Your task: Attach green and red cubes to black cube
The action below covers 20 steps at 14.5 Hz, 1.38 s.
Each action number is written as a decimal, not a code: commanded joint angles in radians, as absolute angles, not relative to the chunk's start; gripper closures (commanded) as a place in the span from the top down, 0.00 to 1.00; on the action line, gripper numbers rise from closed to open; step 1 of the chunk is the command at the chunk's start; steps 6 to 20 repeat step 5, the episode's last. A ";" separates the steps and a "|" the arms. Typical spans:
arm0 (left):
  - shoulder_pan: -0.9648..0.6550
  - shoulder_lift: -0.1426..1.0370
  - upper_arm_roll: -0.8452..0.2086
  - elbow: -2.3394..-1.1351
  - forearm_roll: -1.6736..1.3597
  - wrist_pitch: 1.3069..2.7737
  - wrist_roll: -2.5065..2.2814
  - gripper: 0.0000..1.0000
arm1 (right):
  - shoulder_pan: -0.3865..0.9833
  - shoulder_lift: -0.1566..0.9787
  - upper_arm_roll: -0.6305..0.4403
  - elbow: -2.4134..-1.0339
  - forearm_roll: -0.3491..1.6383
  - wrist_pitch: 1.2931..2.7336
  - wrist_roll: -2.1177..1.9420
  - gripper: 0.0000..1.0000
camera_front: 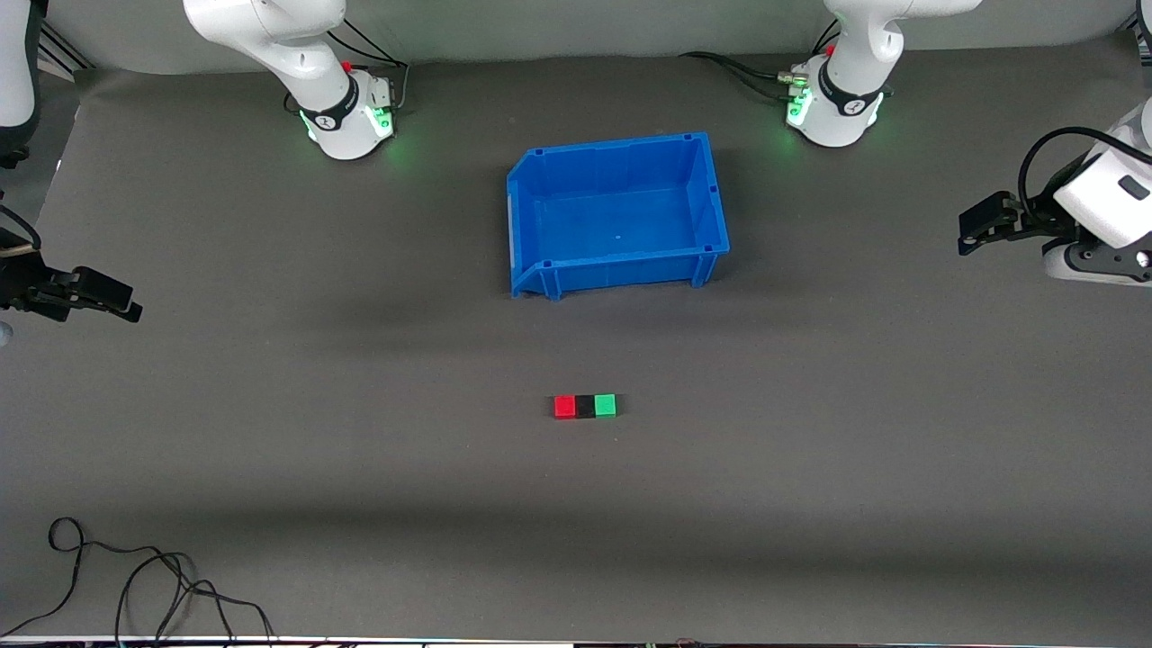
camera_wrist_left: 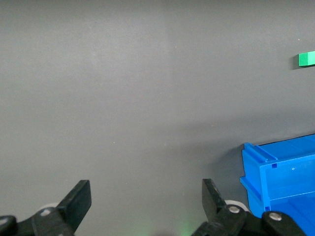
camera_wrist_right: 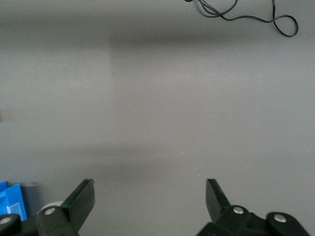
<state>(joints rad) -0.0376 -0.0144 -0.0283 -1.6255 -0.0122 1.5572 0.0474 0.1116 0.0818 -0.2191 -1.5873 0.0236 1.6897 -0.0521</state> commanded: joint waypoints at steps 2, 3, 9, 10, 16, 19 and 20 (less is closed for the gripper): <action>-0.037 -0.012 -0.032 -1.606 -0.002 1.532 0.058 1.00 | 0.115 0.061 -0.222 -1.611 0.003 1.706 -0.054 1.00; -0.037 -0.014 -0.032 -1.606 -0.002 1.532 0.057 1.00 | 0.117 0.061 -0.221 -1.611 0.003 1.706 -0.054 1.00; -0.037 -0.012 -0.032 -1.606 -0.002 1.531 0.057 1.00 | 0.117 0.061 -0.221 -1.611 0.003 1.706 -0.052 1.00; -0.037 -0.012 -0.032 -1.606 -0.002 1.531 0.057 1.00 | 0.117 0.061 -0.221 -1.611 0.003 1.706 -0.052 1.00; -0.037 -0.012 -0.032 -1.606 -0.002 1.531 0.057 1.00 | 0.117 0.061 -0.221 -1.611 0.003 1.706 -0.052 1.00; -0.037 -0.012 -0.032 -1.606 -0.002 1.531 0.057 1.00 | 0.117 0.061 -0.221 -1.611 0.003 1.706 -0.052 1.00; -0.037 -0.012 -0.032 -1.606 -0.002 1.531 0.057 1.00 | 0.117 0.061 -0.221 -1.611 0.003 1.706 -0.052 1.00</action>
